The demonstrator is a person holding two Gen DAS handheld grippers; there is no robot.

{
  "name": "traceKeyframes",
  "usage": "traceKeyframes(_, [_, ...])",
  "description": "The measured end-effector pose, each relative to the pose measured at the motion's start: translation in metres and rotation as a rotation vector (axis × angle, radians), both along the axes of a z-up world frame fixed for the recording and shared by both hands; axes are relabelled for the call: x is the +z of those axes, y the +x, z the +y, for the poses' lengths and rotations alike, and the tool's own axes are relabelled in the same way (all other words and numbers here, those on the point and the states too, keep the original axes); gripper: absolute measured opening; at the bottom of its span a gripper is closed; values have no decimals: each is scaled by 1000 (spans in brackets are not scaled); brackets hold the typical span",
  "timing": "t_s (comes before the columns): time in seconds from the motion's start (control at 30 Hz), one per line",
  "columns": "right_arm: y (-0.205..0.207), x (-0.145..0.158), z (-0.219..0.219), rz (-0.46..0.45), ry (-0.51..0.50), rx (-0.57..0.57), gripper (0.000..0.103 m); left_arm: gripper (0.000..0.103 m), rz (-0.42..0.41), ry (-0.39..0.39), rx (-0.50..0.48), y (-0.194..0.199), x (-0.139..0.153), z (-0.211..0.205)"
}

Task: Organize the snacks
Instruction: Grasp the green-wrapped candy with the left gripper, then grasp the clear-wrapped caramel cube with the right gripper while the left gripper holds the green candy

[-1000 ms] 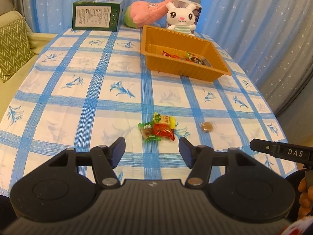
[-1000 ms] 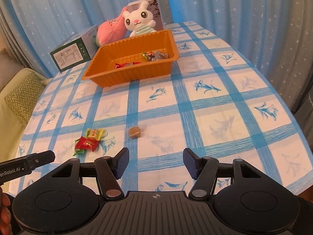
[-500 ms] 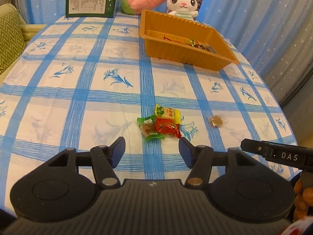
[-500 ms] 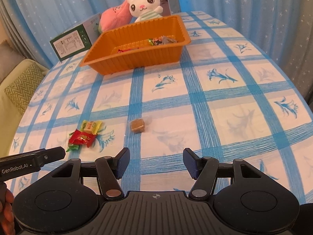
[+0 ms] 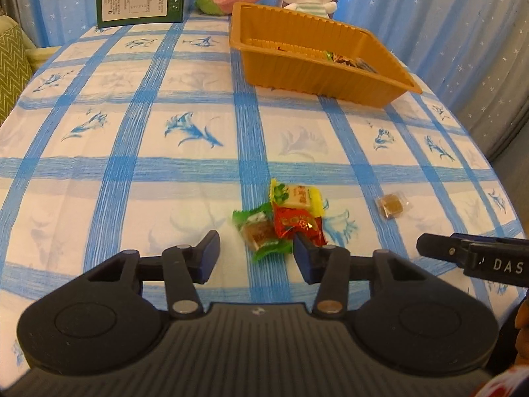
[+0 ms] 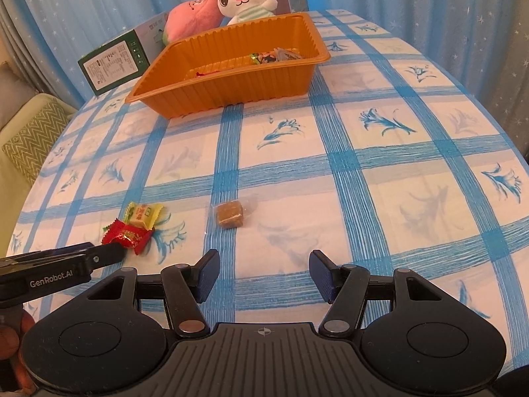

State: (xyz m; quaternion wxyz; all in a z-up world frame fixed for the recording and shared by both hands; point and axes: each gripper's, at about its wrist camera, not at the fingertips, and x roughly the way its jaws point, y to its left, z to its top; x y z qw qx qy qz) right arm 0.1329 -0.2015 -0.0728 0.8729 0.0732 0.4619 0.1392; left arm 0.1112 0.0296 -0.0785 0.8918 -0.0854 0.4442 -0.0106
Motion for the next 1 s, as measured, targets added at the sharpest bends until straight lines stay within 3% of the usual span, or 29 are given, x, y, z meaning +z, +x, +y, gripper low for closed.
traceKeyframes(0.13, [4, -1, 2, -5, -6, 2, 61, 40, -8, 3, -11, 5, -1, -2])
traceKeyframes(0.3, [7, -2, 6, -12, -12, 12, 61, 21, -15, 24, -19, 5, -2, -3])
traceKeyframes(0.4, [9, -2, 8, -19, -13, 26, 61, 19, -17, 14, -16, 4, -2, 0])
traceKeyframes(0.83, [26, -4, 35, -101, -67, 122, 60, 18, -41, -2, 17, -9, 12, 9])
traceKeyframes(1.0, [30, -13, 47, -112, -106, 159, 50, 18, -45, -13, 17, -10, 14, 9])
